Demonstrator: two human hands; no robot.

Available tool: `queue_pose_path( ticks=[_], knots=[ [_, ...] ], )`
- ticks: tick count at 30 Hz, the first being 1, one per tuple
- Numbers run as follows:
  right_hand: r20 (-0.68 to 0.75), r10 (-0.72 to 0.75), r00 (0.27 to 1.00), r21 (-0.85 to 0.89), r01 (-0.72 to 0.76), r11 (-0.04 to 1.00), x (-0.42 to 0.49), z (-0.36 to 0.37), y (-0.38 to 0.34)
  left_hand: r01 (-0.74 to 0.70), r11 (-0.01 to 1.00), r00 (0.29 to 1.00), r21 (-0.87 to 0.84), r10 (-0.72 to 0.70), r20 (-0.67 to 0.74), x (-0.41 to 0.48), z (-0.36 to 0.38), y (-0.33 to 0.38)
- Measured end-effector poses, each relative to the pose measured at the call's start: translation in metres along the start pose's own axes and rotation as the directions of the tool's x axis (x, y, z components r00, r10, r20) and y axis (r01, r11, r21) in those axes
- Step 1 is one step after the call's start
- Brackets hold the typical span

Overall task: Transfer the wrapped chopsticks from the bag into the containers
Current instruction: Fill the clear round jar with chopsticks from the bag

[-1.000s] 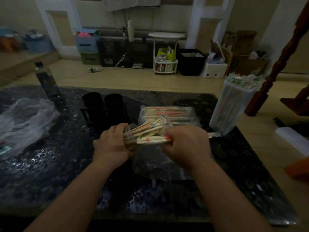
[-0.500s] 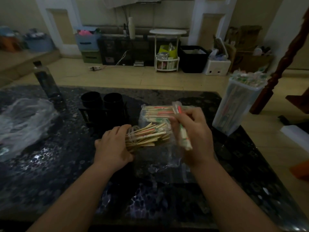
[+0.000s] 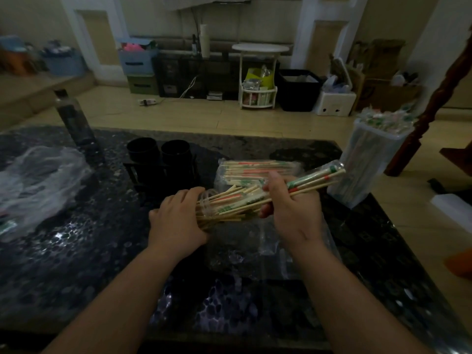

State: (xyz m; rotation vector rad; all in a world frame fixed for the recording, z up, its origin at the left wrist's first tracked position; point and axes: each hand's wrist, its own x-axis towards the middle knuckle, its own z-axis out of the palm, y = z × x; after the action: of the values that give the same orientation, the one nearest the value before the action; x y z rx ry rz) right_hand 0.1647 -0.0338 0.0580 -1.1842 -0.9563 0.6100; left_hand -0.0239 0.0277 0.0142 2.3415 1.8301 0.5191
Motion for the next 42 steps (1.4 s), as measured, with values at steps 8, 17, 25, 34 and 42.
queue_pose_path(
  ticks=[8,17,25,34,42],
  knots=[
    [0.043,0.041,0.998,-0.376,-0.022,0.926,-0.003,0.007,0.024,-0.024,1.0,0.999,-0.013,0.024,0.029,-0.002,-0.001,0.005],
    [-0.027,0.173,0.985,0.154,-0.167,0.974,-0.001,0.005,0.014,-0.034,0.999,0.999,-0.018,0.034,0.0,-0.002,0.003,0.007],
    [-0.183,0.062,0.981,-0.013,-0.065,0.998,-0.006,0.007,0.012,-0.035,0.999,0.999,-0.023,0.034,-0.028,-0.001,0.004,0.005],
    [0.154,0.006,0.988,-0.608,0.09,0.789,-0.01,0.007,0.031,-0.037,0.999,0.999,0.026,0.037,-0.006,-0.001,0.001,0.008],
    [0.243,0.096,0.965,-0.502,0.041,0.864,-0.011,0.009,0.029,-0.02,1.0,0.999,-0.002,0.02,-0.026,-0.001,0.0,0.008]
  ],
)
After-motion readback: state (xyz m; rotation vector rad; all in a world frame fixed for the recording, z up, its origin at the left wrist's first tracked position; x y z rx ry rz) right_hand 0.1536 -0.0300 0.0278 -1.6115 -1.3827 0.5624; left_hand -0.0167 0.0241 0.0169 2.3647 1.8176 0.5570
